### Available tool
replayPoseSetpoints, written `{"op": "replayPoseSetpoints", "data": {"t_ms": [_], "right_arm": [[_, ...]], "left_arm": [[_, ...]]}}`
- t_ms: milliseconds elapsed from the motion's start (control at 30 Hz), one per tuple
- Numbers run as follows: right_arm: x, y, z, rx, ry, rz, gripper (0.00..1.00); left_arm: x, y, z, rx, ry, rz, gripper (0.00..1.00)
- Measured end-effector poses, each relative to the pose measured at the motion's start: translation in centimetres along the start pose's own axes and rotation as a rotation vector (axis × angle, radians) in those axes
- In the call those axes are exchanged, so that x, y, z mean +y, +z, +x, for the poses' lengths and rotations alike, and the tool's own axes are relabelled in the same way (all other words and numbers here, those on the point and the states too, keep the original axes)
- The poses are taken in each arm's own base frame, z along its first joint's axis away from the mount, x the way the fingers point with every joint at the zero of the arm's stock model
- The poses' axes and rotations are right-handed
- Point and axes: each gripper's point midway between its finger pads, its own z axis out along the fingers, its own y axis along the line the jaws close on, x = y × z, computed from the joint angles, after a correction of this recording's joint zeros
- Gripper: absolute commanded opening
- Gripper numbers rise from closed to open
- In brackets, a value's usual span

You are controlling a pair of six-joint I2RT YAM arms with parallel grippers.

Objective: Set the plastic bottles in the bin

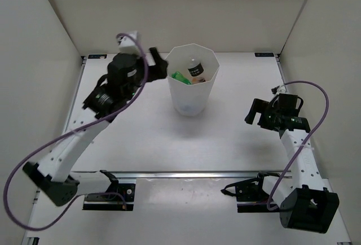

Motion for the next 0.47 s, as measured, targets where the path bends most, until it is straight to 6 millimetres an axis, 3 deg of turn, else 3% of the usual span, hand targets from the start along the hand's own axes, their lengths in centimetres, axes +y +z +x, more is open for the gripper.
{"op": "replayPoseSetpoints", "data": {"t_ms": [67, 133, 200, 267, 300, 367, 467], "right_arm": [[-0.2, 0.2, 0.6, 0.035, 0.012, 0.007, 0.99], [-0.3, 0.3, 1.2, 0.064, 0.022, 0.013, 0.99], [-0.4, 0.3, 1.6, 0.081, 0.026, 0.019, 0.99], [-0.5, 0.1, 1.6, 0.074, 0.029, 0.029, 0.99], [-0.5, 0.0, 1.5, 0.067, 0.03, 0.032, 0.99], [-0.4, -0.3, 1.2, 0.05, 0.032, 0.031, 0.99], [-0.3, -0.5, 1.1, 0.043, 0.038, 0.029, 0.99]], "left_arm": [[4.9, -2.5, 1.9, 0.043, -0.031, -0.109, 0.98], [11.5, -4.8, 5.3, 0.103, -0.068, -0.272, 0.98], [18.2, -7.4, 10.8, 0.216, -0.096, -0.469, 0.99], [22.7, -10.7, 17.0, 0.368, -0.103, -0.628, 0.99], [24.0, -12.5, 20.1, 0.451, -0.098, -0.68, 0.99], [25.1, -15.4, 23.4, 0.553, -0.1, -0.73, 0.98], [24.9, -16.5, 23.0, 0.519, -0.119, -0.724, 0.99]]}}
